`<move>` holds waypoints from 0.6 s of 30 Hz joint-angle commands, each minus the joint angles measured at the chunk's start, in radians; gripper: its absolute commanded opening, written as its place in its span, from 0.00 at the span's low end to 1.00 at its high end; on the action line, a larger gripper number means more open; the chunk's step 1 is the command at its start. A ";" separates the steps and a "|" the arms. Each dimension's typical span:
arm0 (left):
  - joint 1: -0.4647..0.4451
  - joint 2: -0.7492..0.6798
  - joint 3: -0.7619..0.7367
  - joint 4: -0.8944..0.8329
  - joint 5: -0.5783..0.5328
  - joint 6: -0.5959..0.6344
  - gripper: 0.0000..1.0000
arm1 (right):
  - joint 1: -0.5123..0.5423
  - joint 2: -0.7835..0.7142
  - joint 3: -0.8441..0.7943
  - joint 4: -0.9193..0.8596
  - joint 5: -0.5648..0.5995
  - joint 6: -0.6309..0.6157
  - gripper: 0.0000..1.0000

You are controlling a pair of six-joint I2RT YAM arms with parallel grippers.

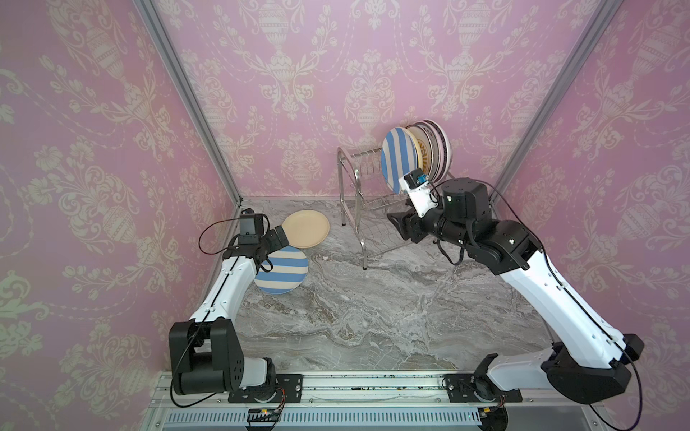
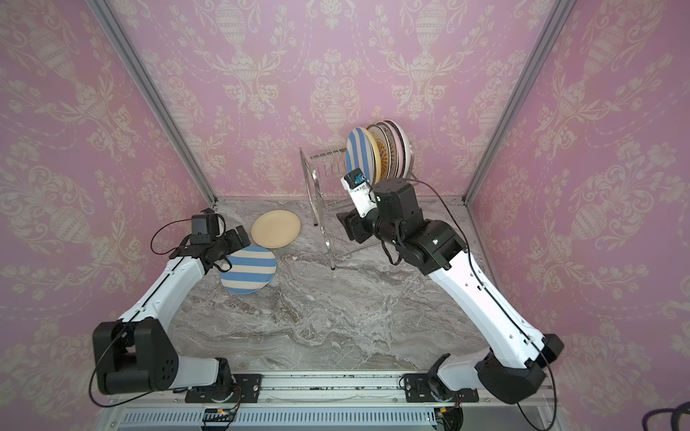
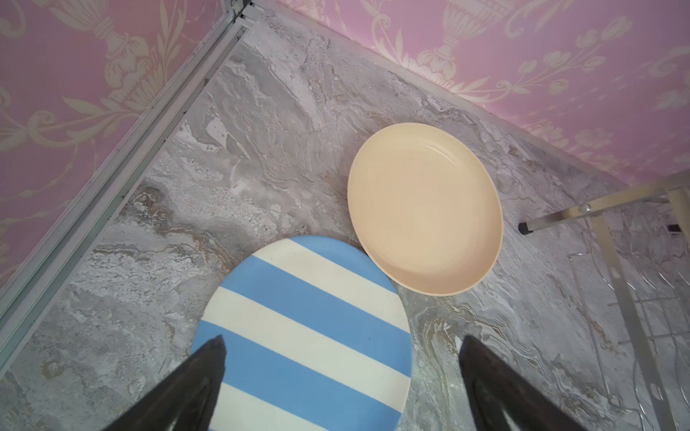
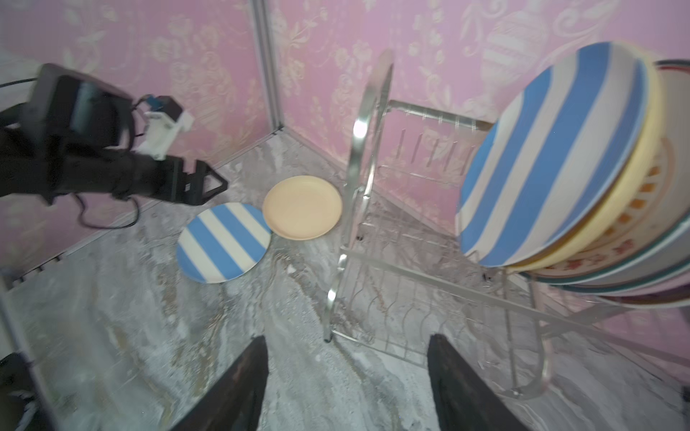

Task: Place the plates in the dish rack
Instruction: 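Withdraw the right gripper toward the table while the left gripper pushes the striped plate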

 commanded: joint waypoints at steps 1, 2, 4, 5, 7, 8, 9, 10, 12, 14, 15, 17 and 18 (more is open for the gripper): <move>0.018 0.062 0.053 0.000 -0.012 0.069 0.99 | 0.008 -0.110 -0.210 0.141 -0.253 0.121 0.70; 0.020 0.078 0.061 0.008 -0.015 0.077 0.99 | 0.012 -0.135 -0.275 0.167 -0.252 0.144 0.71; 0.024 0.122 0.090 0.020 -0.015 0.092 0.99 | 0.017 -0.174 -0.412 0.229 -0.257 0.198 0.74; 0.027 0.144 0.109 0.019 -0.011 0.095 0.99 | 0.019 -0.183 -0.454 0.255 -0.263 0.225 0.74; 0.032 0.203 0.167 -0.001 0.008 0.115 0.99 | 0.025 -0.198 -0.590 0.330 -0.287 0.293 0.75; 0.034 0.229 0.195 -0.018 0.009 0.127 0.99 | 0.031 -0.204 -0.628 0.359 -0.290 0.315 0.75; 0.037 0.256 0.222 -0.036 0.006 0.141 0.99 | 0.040 -0.212 -0.672 0.392 -0.285 0.337 0.75; 0.043 0.284 0.244 -0.047 0.002 0.155 0.99 | 0.049 -0.219 -0.710 0.425 -0.279 0.357 0.76; 0.060 0.331 0.284 -0.075 0.020 0.167 0.99 | 0.061 -0.226 -0.771 0.478 -0.271 0.385 0.76; 0.069 0.371 0.310 -0.091 0.058 0.183 0.99 | 0.068 -0.228 -0.808 0.496 -0.271 0.393 0.76; 0.069 0.390 0.320 -0.089 0.075 0.195 0.99 | 0.071 -0.229 -0.820 0.493 -0.269 0.386 0.76; 0.069 0.433 0.342 -0.091 0.121 0.223 0.99 | 0.073 -0.237 -0.849 0.506 -0.265 0.376 0.76; 0.069 0.457 0.364 -0.115 0.132 0.230 0.99 | 0.073 -0.244 -0.863 0.518 -0.265 0.376 0.77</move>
